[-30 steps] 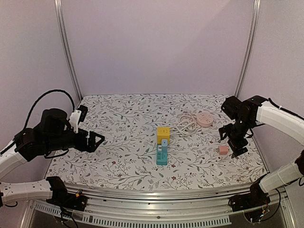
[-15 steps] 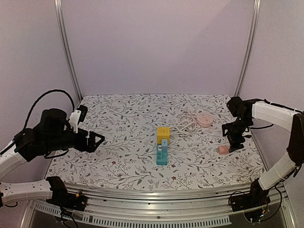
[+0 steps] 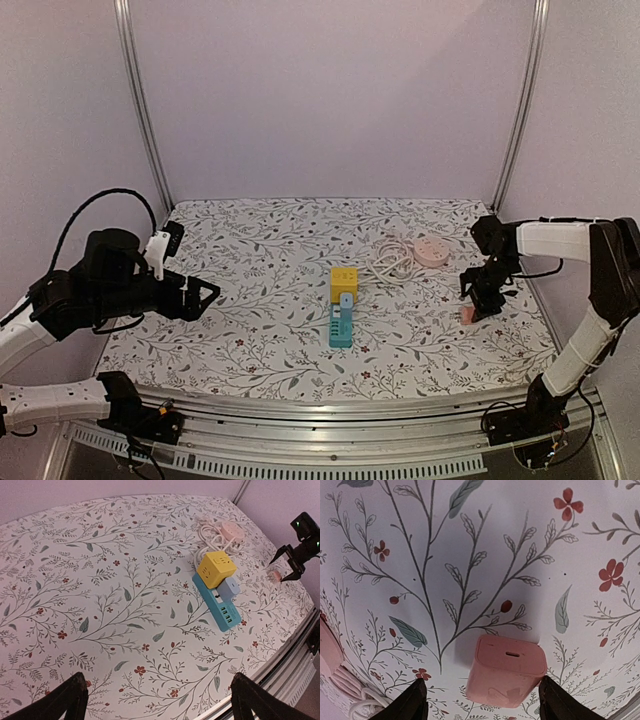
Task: Insert the plug
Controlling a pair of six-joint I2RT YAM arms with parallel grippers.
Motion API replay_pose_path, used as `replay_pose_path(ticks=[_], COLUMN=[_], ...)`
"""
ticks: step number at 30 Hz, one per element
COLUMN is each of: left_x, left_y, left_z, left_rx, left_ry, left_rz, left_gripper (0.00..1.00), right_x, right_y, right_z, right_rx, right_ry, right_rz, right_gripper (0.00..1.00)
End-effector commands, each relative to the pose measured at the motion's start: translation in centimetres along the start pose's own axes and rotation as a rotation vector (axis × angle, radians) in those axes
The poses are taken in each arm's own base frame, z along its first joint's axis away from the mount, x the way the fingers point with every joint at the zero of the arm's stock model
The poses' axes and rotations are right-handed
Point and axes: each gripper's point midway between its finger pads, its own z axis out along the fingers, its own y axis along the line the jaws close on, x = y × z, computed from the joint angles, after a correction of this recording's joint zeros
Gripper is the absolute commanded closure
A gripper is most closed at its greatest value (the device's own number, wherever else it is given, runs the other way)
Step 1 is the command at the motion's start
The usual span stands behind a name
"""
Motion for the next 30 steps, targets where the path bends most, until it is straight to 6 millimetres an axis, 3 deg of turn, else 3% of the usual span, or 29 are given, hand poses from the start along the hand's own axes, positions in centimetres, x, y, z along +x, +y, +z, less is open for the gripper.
replay_pose_path(ticks=[1, 6, 13, 17, 19, 23, 30], left_x=[0.2, 0.2, 0.4, -0.4, -1.5, -4.3, -6.9], left_y=[0.0, 0.0, 0.1, -0.5, -1.1, -2.8, -7.9], left_z=[0.3, 0.3, 0.5, 0.0, -0.7, -1.6, -0.4], left_rx=[0.002, -0.001, -0.006, 0.023, 0.043, 0.103, 0.307], left_ry=[0.004, 0.005, 0.012, -0.001, -0.020, -0.057, 0.001], left_rz=[0.014, 0.015, 0.015, 0.019, -0.001, -0.051, -0.077], left_gripper=[0.01, 0.01, 0.01, 0.00, 0.01, 0.01, 0.01], right_x=[-0.7, -0.7, -0.4, -0.1, 0.4, 2.4, 9.2], right_y=[-0.9, -1.5, -1.0, -0.3, 0.7, 3.4, 6.4], right_z=[1.5, 2.0, 2.6, 1.8, 0.6, -4.2, -10.5], right_rx=[0.027, 0.031, -0.002, -0.021, -0.057, -0.165, -0.299], right_ry=[-0.005, -0.002, 0.018, 0.033, 0.043, 0.022, 0.032], right_rz=[-0.005, -0.008, -0.016, -0.031, -0.056, -0.160, -0.346], right_gripper=[0.27, 0.33, 0.63, 0.80, 0.82, 0.86, 0.91])
